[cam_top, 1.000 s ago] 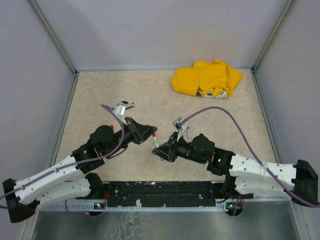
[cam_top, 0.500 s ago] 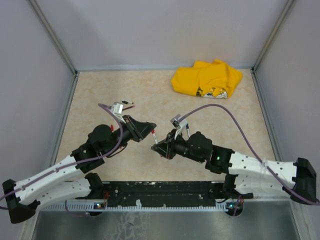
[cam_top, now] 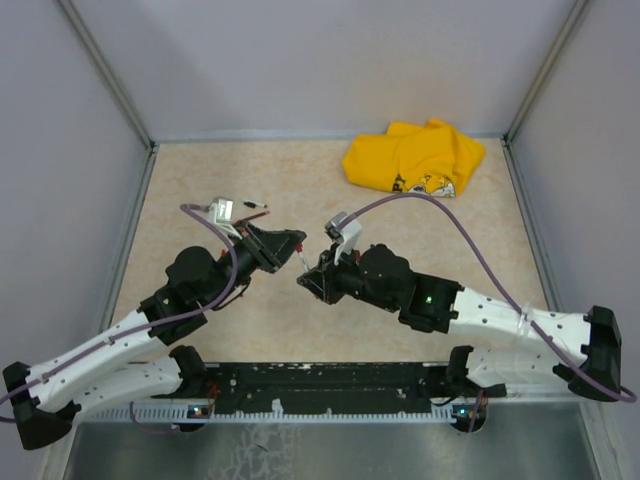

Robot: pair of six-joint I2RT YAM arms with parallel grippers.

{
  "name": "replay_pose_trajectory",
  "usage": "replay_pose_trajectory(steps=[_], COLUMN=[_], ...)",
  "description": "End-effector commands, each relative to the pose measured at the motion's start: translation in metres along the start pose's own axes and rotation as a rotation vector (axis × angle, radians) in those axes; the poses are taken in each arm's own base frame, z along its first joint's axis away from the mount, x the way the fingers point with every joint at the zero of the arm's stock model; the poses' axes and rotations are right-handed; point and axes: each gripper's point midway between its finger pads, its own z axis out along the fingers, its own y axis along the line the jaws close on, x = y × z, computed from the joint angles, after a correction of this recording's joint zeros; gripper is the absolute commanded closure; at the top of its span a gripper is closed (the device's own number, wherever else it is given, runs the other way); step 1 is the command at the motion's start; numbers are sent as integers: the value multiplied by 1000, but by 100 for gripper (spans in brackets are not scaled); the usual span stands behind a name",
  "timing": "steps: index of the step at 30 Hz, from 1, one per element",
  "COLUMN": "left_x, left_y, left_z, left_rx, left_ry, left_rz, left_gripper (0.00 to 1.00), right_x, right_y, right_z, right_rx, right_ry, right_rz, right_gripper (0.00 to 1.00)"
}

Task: Insert the pens into the pen caps
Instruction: Press the pen cap onto the pen.

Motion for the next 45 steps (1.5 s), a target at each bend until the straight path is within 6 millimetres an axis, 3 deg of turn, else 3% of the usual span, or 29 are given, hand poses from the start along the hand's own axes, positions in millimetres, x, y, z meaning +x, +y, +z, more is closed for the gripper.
replay_pose_trajectory(steps=[1,30,41,45], left_x=[40,57,61,54], left_y=[-6,-11,-11,-12], left_z=[-9,-3,-3,-4], left_rx=[52,84,92,86], left_ry=[178,242,260,239], left_rz=[8,4,-2,7], left_gripper=[100,100,100,100], right_x=[-108,-209,-234,-217], right_y=[18,14,20,15], right_z=[-8,-20,-21,-16], right_rx=[-25,29,35,38], right_ry=[-312,-461,-492,-441], right_rz=[13,-125,-169,-184], right_gripper=[100,100,100,100])
